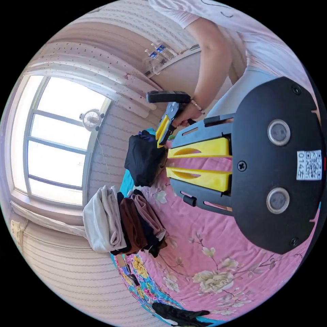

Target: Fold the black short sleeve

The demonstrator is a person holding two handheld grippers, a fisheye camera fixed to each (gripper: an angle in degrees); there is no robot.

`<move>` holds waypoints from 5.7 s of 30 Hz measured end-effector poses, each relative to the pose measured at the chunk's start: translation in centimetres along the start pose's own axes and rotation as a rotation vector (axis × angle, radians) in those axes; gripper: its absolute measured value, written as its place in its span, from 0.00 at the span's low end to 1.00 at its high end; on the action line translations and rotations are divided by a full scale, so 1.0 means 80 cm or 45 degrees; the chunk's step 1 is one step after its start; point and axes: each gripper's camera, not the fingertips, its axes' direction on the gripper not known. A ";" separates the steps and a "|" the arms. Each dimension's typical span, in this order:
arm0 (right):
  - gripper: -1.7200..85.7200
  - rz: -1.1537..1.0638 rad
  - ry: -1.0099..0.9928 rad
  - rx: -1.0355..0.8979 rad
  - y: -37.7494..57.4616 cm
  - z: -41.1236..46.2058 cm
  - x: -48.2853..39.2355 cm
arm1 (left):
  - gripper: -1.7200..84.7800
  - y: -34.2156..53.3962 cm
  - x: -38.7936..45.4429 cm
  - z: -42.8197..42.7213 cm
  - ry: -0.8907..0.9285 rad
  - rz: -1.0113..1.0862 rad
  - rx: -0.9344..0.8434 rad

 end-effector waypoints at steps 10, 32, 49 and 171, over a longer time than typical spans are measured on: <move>0.05 0.162 -0.137 0.189 0.024 0.029 0.068 | 0.14 -0.070 -0.062 0.277 0.103 -0.205 -0.227; 0.03 -0.423 -1.032 0.249 0.001 -0.172 -0.060 | 0.03 0.089 -0.149 -0.072 0.031 -0.242 0.198; 0.02 -1.032 -1.138 -0.265 0.114 -0.208 -0.327 | 0.02 0.274 -0.198 -0.141 -0.023 -0.147 -0.130; 0.03 -0.181 -1.332 -1.092 -0.107 -0.012 -0.355 | 0.01 -0.028 -0.346 -0.835 -0.344 -1.420 0.248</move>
